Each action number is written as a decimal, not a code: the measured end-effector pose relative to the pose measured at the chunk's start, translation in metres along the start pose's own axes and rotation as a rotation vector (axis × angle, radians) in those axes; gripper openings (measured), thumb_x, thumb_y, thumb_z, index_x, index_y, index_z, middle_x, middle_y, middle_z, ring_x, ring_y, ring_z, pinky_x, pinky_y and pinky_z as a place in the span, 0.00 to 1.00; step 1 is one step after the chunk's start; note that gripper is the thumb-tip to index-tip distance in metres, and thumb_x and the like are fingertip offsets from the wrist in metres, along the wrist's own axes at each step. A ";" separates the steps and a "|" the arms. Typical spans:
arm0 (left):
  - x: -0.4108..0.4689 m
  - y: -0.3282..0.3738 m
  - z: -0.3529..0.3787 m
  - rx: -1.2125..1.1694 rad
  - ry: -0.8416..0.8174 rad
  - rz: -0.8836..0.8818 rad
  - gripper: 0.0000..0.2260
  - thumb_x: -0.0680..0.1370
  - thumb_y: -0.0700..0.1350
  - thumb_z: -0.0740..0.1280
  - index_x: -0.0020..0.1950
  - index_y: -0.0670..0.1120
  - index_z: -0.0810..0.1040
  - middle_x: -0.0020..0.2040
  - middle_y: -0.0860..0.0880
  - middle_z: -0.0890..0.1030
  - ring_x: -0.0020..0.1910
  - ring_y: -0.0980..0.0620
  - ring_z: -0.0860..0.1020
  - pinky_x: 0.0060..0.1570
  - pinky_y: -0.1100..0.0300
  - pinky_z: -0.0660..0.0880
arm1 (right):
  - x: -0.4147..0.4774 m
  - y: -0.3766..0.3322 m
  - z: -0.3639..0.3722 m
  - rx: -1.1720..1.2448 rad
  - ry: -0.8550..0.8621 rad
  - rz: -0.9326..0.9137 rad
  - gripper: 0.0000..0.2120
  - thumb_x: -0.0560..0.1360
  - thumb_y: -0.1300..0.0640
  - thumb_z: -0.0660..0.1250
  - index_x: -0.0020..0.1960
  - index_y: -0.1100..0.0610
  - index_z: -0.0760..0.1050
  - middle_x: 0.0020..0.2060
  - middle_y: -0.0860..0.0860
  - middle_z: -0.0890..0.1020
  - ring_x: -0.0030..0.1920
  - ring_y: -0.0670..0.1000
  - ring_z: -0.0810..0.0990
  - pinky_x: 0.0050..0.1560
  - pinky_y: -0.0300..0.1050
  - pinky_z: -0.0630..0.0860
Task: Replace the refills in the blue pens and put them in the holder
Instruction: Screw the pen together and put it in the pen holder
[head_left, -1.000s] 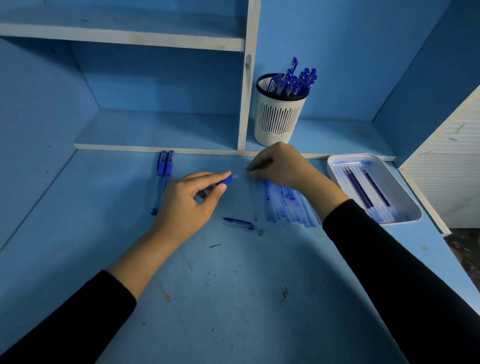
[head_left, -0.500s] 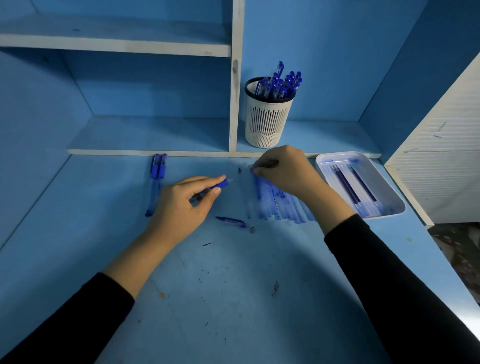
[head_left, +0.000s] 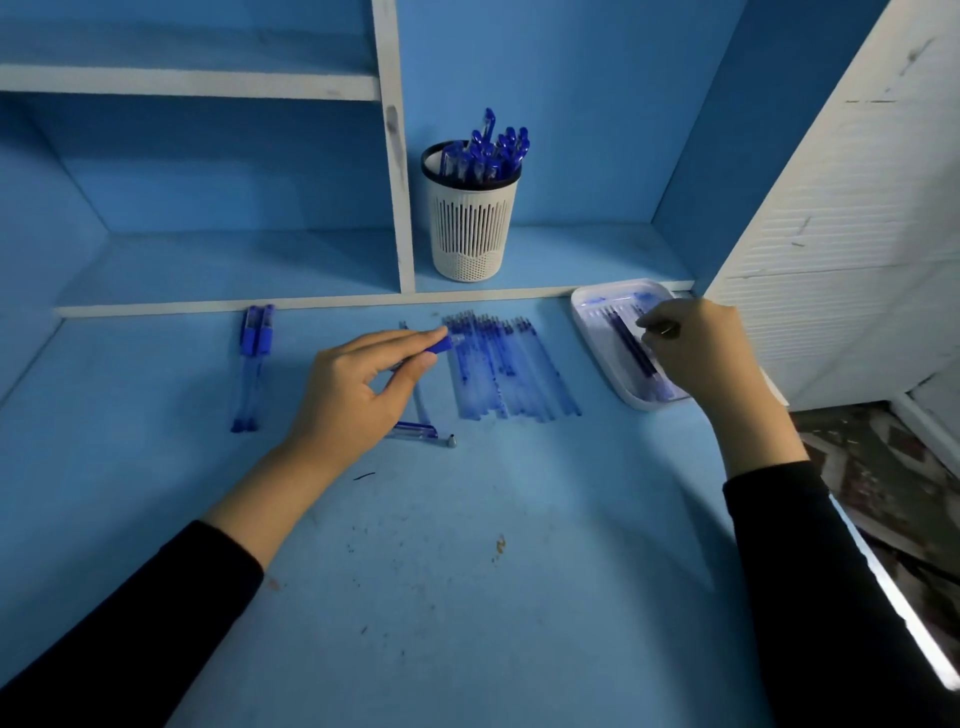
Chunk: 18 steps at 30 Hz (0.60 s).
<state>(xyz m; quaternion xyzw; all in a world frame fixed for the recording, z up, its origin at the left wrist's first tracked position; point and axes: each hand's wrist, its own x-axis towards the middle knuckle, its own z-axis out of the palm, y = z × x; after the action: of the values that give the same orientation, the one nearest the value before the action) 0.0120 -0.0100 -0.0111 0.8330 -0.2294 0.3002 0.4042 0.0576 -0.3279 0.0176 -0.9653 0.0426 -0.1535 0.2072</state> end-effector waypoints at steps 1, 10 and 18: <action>0.000 -0.001 0.000 0.003 0.005 0.001 0.11 0.78 0.40 0.69 0.59 0.41 0.82 0.54 0.52 0.83 0.50 0.58 0.82 0.56 0.68 0.75 | -0.002 0.002 -0.001 -0.004 -0.020 0.007 0.10 0.73 0.65 0.68 0.51 0.59 0.84 0.47 0.57 0.85 0.49 0.59 0.81 0.41 0.33 0.62; -0.006 0.001 0.002 0.026 -0.010 0.005 0.10 0.77 0.39 0.70 0.58 0.41 0.82 0.54 0.51 0.83 0.50 0.58 0.81 0.56 0.69 0.75 | -0.004 0.005 0.004 0.040 -0.082 -0.022 0.11 0.71 0.67 0.67 0.48 0.57 0.85 0.43 0.54 0.86 0.45 0.55 0.82 0.42 0.39 0.69; -0.008 0.000 0.000 0.022 0.003 -0.003 0.11 0.76 0.36 0.71 0.58 0.40 0.82 0.54 0.52 0.82 0.53 0.69 0.78 0.56 0.71 0.74 | -0.004 0.004 0.004 0.141 -0.014 0.022 0.12 0.72 0.68 0.65 0.49 0.58 0.84 0.44 0.55 0.86 0.45 0.55 0.83 0.40 0.29 0.68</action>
<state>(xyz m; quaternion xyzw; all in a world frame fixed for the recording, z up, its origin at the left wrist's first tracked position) 0.0064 -0.0093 -0.0166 0.8374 -0.2242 0.3032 0.3958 0.0545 -0.3298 0.0113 -0.9488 0.0409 -0.1469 0.2765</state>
